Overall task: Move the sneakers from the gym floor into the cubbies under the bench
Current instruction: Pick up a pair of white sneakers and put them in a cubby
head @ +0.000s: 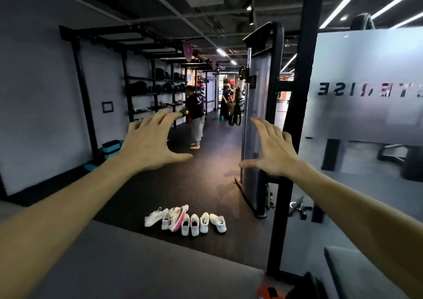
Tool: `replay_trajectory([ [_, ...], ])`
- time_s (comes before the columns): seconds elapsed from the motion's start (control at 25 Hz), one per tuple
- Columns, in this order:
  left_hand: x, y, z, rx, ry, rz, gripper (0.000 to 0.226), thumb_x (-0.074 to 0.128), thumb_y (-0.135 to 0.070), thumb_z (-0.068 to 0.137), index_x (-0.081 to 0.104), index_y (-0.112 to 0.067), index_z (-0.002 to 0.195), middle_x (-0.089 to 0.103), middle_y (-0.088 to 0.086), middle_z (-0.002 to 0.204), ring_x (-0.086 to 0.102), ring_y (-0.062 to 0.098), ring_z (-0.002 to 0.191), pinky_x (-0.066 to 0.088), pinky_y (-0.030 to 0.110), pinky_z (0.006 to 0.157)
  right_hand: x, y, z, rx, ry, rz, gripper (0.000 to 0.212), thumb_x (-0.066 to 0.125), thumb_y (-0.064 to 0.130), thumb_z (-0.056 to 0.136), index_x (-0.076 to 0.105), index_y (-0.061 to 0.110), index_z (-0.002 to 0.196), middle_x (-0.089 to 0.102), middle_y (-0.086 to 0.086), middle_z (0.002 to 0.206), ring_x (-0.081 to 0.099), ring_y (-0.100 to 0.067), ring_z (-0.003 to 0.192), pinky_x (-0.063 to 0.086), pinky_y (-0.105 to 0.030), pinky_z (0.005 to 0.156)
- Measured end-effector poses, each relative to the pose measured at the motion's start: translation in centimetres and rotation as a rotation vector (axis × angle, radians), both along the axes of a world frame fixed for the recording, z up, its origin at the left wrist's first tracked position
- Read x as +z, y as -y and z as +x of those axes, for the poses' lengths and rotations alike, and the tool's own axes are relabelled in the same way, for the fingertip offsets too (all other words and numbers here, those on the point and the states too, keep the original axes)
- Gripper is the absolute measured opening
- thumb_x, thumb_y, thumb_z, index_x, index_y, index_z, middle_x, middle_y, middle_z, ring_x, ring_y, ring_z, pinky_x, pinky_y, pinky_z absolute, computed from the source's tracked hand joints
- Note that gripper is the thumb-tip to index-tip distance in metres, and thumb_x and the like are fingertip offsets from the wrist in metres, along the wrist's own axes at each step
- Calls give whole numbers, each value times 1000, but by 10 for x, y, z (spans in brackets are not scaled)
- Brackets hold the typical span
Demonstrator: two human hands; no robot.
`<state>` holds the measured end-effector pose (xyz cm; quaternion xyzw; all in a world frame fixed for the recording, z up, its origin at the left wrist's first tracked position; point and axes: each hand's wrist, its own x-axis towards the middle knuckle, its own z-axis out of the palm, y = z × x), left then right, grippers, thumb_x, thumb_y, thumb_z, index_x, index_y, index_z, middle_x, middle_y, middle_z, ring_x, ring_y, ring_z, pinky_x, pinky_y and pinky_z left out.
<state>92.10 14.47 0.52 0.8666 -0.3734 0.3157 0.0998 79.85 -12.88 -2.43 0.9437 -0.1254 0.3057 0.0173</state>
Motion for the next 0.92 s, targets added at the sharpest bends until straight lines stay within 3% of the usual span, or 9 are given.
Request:
replay_trajectory([
  [0.28,-4,87,173,-114,-33,23,106,54,-83,58,15,-35,144,18,-5,153,27,22,137,22,49,108,-5,63,139,-102,-19,17,125,69,75,54,0,29,147,6,4,157,12,-23,141,14,-51,112],
  [0.92,-2,337,498,-180,-11,5,103,56,-84,57,20,-35,141,21,-7,152,27,19,136,22,48,107,-4,311,438,-138,7,0,126,71,74,53,6,23,148,14,-1,156,19,-24,139,20,-51,110],
])
